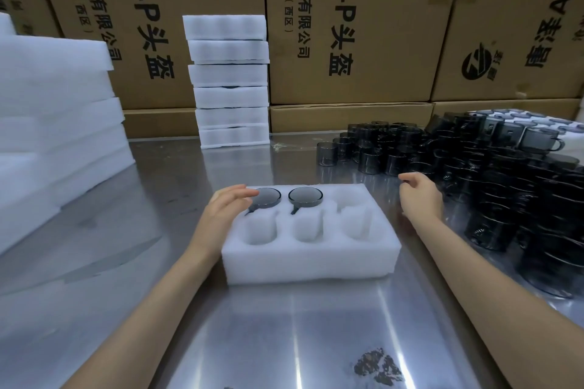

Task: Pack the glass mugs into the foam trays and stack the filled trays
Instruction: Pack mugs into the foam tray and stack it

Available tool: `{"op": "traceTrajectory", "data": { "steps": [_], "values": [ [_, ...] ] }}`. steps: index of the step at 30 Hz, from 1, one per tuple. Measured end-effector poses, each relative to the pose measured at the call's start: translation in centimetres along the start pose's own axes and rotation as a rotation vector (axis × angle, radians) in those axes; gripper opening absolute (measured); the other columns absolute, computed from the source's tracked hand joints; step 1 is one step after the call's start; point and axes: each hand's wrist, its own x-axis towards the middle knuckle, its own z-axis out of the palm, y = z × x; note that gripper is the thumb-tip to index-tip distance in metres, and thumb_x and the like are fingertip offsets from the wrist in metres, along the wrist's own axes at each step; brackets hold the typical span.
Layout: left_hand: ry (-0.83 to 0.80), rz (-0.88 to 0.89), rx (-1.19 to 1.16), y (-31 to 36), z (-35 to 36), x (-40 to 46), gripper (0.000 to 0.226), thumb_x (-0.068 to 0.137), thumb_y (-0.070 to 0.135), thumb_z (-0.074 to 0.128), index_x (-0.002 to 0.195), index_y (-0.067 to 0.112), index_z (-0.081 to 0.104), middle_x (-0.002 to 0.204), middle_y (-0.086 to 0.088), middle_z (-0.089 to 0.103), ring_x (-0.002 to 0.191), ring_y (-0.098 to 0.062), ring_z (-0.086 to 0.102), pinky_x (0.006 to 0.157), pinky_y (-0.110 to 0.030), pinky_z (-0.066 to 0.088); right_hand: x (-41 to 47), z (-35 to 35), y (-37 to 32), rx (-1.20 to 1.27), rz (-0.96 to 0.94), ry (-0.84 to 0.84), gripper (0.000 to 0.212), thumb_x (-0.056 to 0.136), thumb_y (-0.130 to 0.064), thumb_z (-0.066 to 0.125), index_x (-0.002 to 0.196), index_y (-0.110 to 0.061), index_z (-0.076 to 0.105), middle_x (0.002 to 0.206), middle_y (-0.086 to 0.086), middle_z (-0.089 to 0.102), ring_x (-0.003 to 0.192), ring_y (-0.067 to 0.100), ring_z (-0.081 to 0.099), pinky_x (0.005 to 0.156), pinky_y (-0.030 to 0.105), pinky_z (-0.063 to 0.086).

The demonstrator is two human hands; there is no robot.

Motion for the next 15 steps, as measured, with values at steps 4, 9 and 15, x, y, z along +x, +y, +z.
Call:
{"op": "traceTrajectory", "data": {
  "steps": [4, 9, 15],
  "values": [
    [0.010, -0.017, -0.014, 0.1, 0.0, -0.2, 0.025, 0.091, 0.000, 0.051, 0.100, 0.017, 0.066, 0.128, -0.009, 0.054, 0.114, -0.004, 0.046, 0.095, -0.016, 0.030, -1.9, -0.1, -0.1, -0.019, -0.071, -0.044, 0.034, 0.090, -0.012, 0.043, 0.116, -0.023, 0.062, 0.117, 0.002, 0.064, 0.100, 0.022, 0.057, 0.075, 0.028, 0.038],
    [0.009, -0.039, -0.034, 0.1, 0.1, -0.5, 0.023, 0.091, 0.001, 0.051, 0.103, 0.015, 0.066, 0.130, -0.006, 0.053, 0.116, -0.005, 0.046, 0.091, -0.015, 0.031, -4.2, -0.2, -0.3, 0.005, -0.163, -0.109, 0.034, 0.089, -0.013, 0.042, 0.115, -0.028, 0.058, 0.093, -0.005, 0.067, 0.092, 0.022, 0.060, 0.080, 0.035, 0.047],
    [0.008, -0.037, -0.021, 0.1, 0.1, -0.6, 0.024, 0.092, 0.002, 0.051, 0.108, 0.011, 0.066, 0.132, -0.006, 0.050, 0.117, -0.006, 0.046, 0.083, -0.006, 0.035, -4.2, -0.9, -0.1, -0.062, -0.186, 0.108, 0.032, 0.090, -0.031, 0.049, 0.121, -0.026, 0.056, 0.104, -0.006, 0.050, 0.087, 0.017, 0.050, 0.073, 0.029, 0.032]
  ]
}}
